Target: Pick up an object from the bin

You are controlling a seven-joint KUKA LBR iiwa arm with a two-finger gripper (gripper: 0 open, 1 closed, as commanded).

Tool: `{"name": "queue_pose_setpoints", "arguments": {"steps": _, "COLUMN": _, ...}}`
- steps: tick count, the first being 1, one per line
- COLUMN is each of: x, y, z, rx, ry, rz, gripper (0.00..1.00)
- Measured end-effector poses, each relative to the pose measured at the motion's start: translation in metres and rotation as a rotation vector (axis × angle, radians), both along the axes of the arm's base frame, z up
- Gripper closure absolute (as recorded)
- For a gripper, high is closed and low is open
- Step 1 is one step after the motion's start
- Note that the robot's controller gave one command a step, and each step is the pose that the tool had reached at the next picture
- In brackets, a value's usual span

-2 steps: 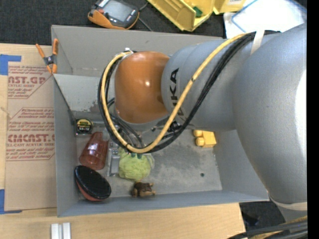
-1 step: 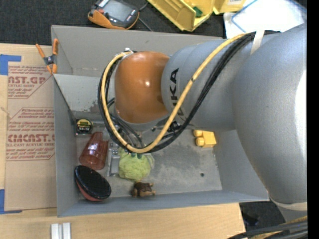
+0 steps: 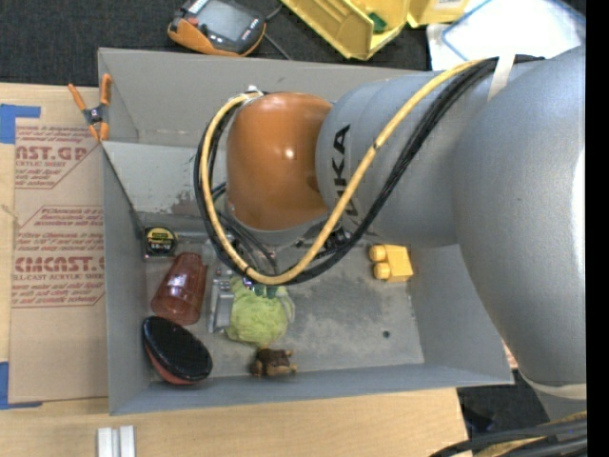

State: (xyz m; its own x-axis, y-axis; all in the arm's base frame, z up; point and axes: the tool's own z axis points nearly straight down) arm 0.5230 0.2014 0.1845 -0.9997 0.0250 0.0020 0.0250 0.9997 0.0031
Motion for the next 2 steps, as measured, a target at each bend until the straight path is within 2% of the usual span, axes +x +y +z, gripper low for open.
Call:
{"name": "queue_pose_setpoints", "arguments": {"steps": 1, "x": -0.033, "y": 0.004, "z": 0.054, "rx": -0.001, "ry": -0.002, "rz": 0.102, "gripper": 0.0}}
{"name": "queue_pose_setpoints", "arguments": {"steps": 2, "x": 0.03, "y": 0.0, "z": -0.021, "rx": -0.001, "ry": -0.006, "rz": -0.102, "gripper": 0.0}}
